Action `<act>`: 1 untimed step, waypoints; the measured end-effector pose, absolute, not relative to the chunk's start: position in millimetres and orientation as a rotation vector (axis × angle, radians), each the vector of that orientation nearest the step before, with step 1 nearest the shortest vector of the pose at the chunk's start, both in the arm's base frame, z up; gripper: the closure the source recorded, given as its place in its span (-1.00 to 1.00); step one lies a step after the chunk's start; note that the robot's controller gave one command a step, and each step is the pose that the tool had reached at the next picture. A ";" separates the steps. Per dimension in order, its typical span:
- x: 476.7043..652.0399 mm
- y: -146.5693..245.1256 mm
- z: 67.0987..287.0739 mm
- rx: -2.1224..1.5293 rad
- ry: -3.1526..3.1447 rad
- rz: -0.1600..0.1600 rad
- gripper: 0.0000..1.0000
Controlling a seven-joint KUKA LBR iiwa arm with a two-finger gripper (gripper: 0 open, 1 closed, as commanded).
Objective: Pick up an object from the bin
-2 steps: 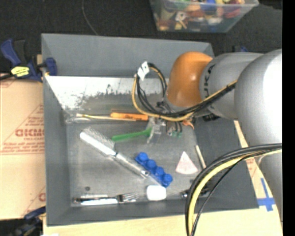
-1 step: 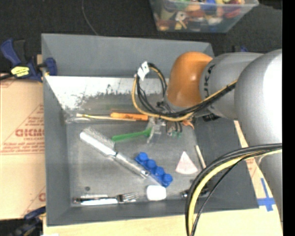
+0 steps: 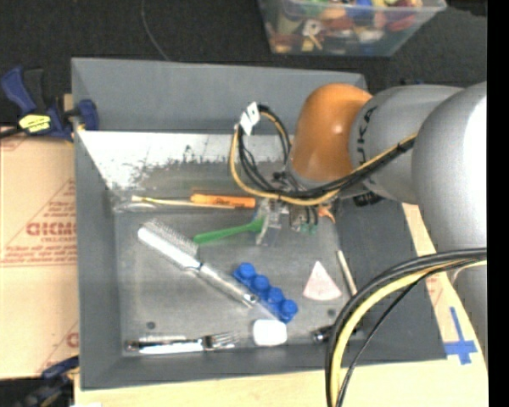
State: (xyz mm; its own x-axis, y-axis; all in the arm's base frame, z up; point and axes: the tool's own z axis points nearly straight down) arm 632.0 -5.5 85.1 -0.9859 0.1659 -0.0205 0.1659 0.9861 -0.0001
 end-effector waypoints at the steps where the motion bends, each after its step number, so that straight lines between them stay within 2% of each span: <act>1: 634.5 -6.0 100.8 0.258 3.101 -0.002 1.00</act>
Offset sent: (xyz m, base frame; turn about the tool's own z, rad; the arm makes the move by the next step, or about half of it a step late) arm 0.0019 -0.0004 0.0519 -0.0005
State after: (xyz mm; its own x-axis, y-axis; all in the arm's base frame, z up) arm 634.5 -6.0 100.8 -0.9858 0.1652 -0.0297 0.1653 0.9863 0.0010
